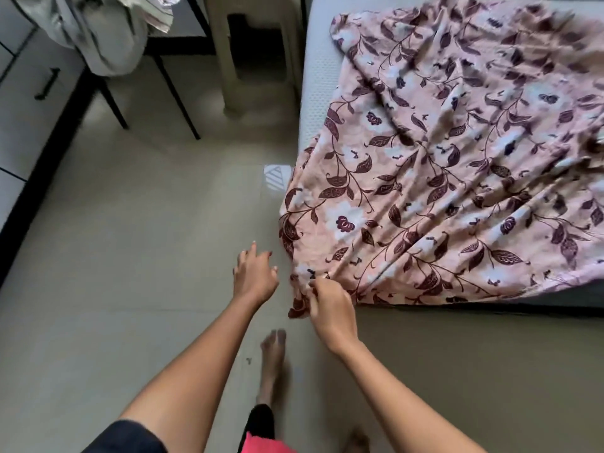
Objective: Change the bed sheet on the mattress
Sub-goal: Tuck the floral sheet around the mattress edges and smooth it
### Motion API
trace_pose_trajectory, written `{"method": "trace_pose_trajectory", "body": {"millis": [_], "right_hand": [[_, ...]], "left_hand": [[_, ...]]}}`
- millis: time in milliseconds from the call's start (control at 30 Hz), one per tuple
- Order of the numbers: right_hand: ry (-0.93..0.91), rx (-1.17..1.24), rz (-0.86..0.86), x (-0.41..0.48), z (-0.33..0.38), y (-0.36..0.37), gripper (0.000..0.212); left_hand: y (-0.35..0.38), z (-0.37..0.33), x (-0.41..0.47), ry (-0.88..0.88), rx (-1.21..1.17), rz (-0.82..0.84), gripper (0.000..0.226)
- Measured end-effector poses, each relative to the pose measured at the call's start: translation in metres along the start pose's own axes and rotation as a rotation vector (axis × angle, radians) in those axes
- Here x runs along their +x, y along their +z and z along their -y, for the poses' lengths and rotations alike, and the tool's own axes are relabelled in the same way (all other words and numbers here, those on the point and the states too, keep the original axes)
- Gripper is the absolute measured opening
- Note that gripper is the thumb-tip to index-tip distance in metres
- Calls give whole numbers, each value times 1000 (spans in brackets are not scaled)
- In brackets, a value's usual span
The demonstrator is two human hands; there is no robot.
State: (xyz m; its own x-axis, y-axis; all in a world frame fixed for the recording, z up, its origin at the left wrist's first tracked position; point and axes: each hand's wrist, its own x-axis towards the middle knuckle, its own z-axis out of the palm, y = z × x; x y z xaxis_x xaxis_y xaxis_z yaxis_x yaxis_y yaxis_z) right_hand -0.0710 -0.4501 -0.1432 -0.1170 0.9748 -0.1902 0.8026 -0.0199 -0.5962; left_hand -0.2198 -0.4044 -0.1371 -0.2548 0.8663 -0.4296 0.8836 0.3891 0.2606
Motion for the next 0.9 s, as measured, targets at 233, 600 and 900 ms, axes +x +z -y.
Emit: {"method": "trace_pose_trajectory", "body": {"millis": [233, 600, 900], "right_hand": [[133, -67, -122, 119, 32, -17, 32], [366, -7, -409, 246, 54, -13, 23], [81, -197, -306, 314, 85, -16, 25]], "left_hand": [[-29, -42, 98, 86, -117, -33, 34], [-55, -89, 228, 202, -161, -19, 27], [-107, -15, 278, -356, -58, -187, 29]]}}
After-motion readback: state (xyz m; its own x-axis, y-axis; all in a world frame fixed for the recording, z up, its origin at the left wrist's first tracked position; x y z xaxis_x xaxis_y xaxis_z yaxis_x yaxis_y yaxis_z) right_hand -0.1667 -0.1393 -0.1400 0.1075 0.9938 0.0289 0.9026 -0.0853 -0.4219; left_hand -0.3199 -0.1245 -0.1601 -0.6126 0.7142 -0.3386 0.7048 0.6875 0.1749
